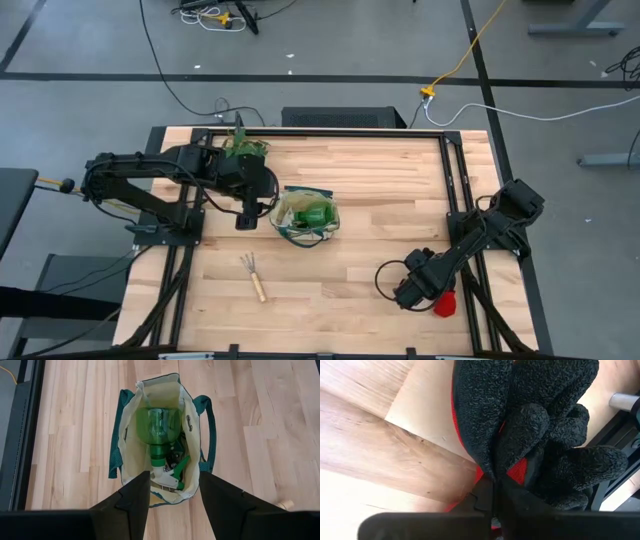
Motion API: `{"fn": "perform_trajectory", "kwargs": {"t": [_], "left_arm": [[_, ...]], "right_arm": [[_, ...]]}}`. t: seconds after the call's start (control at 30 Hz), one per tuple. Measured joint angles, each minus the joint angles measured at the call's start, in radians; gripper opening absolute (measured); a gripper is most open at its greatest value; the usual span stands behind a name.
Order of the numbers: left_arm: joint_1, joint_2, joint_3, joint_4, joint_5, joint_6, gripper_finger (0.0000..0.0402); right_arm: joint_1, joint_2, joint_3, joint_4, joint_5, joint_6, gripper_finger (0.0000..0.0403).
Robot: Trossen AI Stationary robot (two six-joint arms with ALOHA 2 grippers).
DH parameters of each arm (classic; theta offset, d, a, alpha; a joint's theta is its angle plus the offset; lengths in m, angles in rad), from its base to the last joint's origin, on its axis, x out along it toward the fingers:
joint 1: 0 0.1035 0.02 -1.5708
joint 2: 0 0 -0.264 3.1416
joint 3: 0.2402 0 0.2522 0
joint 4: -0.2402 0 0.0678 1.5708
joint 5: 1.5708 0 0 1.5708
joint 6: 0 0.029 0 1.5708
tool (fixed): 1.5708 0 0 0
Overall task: Pick & Place Garden tools in Gardening bag
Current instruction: Put the red gloves into the white gardening bag
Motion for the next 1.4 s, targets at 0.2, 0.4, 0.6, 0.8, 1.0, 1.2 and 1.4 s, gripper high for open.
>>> {"fn": "perform_trajectory", "kwargs": {"t": [0.2,0.4,0.6,0.8,1.0,1.2,1.4], "left_arm": [[0.000,0.000,0.000,0.000,0.000,0.002,0.0177],[0.000,0.000,0.000,0.000,0.000,0.002,0.0177],[0.000,0.000,0.000,0.000,0.000,0.002,0.0177],[0.000,0.000,0.000,0.000,0.000,0.002,0.0177],[0.000,0.000,0.000,0.000,0.000,0.003,0.0177],[0.000,0.000,0.000,0.000,0.000,0.003,0.0177],[0.000,0.000,0.000,0.000,0.000,0.003,0.0177]], "right_arm": [[-0.007,0.000,0.000,0.007,0.000,-0.004,0.0005],[-0.026,0.000,0.000,0.007,0.001,-0.034,0.0003],[-0.055,0.000,0.029,-0.013,0.052,-0.073,0.0002],[-0.081,-0.001,0.112,-0.119,0.139,-0.110,0.0002],[-0.105,-0.001,0.187,-0.230,0.240,-0.116,0.0002],[-0.135,-0.001,0.265,-0.318,0.362,-0.138,0.0001],[-0.176,-0.001,0.353,-0.362,0.540,-0.186,0.0001]]}}
